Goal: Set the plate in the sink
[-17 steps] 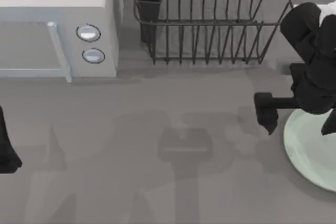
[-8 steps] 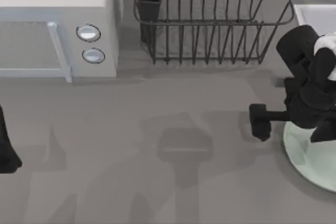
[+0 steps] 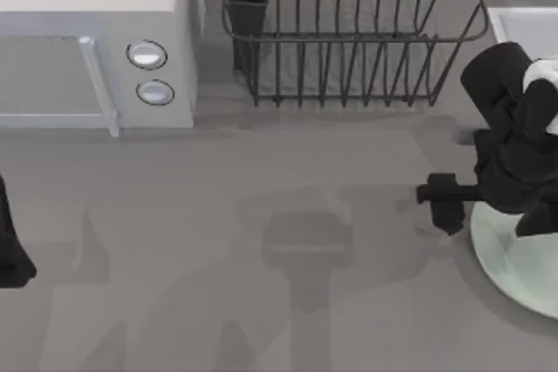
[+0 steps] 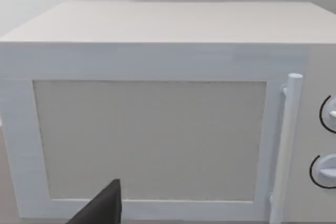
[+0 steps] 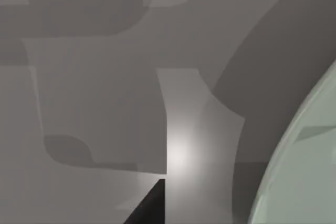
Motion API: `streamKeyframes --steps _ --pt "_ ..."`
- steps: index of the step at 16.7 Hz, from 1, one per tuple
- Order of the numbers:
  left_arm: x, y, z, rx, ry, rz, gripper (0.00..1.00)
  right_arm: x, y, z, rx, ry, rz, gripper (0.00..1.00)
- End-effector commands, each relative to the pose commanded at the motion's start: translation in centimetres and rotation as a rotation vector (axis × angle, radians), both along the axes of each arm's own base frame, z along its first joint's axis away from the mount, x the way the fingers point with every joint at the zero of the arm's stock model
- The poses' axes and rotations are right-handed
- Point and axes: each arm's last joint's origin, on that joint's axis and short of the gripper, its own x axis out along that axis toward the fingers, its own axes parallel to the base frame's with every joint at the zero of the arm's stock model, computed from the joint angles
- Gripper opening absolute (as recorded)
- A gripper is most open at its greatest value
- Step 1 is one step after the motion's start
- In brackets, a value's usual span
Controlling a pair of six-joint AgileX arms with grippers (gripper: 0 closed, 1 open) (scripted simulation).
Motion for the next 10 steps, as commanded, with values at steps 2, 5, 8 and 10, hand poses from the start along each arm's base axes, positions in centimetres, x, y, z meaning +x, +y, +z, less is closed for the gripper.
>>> streamKeyframes --steps 2,5,8,10 --pt "0.0 0.0 0.0 0.0 0.0 0.0 1.0 0.0 0.0 0.0 0.0 0.0 0.0 0.4" --pt "0.0 0.0 0.0 0.0 0.0 0.0 1.0 0.0 0.0 0.0 0.0 0.0 0.0 0.17" --pt "0.0 0.0 0.0 0.0 0.0 0.0 1.0 0.0 0.0 0.0 0.0 0.0 0.0 0.0" --pt "0.0 0.0 0.0 0.0 0.0 0.0 1.0 0.0 0.0 0.0 0.0 0.0 0.0 0.0"
